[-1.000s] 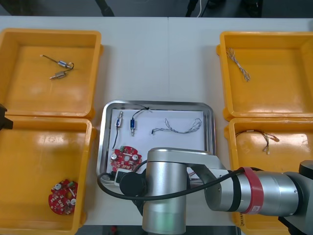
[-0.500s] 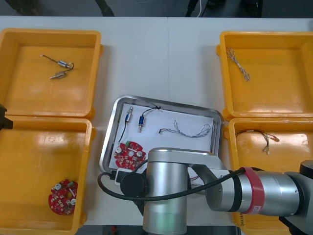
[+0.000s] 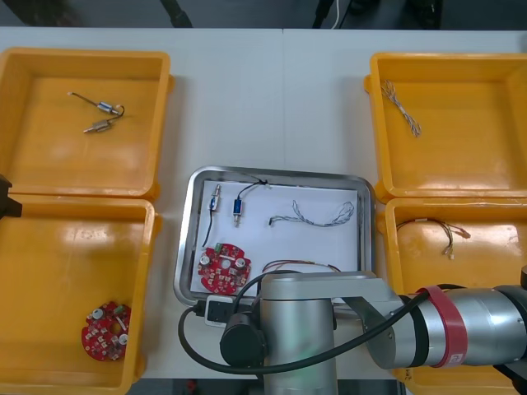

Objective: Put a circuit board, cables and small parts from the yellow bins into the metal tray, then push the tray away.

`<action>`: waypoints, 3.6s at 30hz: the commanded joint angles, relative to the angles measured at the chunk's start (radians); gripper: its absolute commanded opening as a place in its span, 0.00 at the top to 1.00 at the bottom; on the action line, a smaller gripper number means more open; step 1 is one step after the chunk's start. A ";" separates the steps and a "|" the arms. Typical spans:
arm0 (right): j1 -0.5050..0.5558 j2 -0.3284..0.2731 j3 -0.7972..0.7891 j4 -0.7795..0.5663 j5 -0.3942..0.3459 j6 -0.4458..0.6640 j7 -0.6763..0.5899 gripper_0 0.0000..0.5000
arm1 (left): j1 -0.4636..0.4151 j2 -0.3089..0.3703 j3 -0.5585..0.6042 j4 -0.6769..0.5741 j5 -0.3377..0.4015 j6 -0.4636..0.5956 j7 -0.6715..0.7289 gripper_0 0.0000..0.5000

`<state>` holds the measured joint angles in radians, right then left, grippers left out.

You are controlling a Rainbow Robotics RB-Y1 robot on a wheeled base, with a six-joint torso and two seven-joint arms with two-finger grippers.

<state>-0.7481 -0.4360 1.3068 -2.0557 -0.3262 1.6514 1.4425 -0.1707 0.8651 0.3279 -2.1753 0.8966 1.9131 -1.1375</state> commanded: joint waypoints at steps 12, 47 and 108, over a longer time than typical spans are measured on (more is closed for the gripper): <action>-0.086 0.003 0.015 -0.024 0.006 -0.010 0.042 1.00 | 0.017 -0.011 0.031 -0.029 -0.010 0.007 -0.071 0.00; -0.292 -0.009 0.083 0.098 0.030 -0.022 0.030 1.00 | 0.017 -0.011 0.031 -0.029 -0.010 0.007 -0.071 0.00; -0.251 0.016 -0.058 0.032 -0.074 0.131 0.045 0.00 | 0.017 -0.011 0.031 -0.029 -0.010 0.007 -0.071 0.00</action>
<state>-1.0174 -0.4402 1.2759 -2.0390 -0.4000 1.7975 1.4425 -0.1707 0.8650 0.3280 -2.1758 0.8965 1.9131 -1.1377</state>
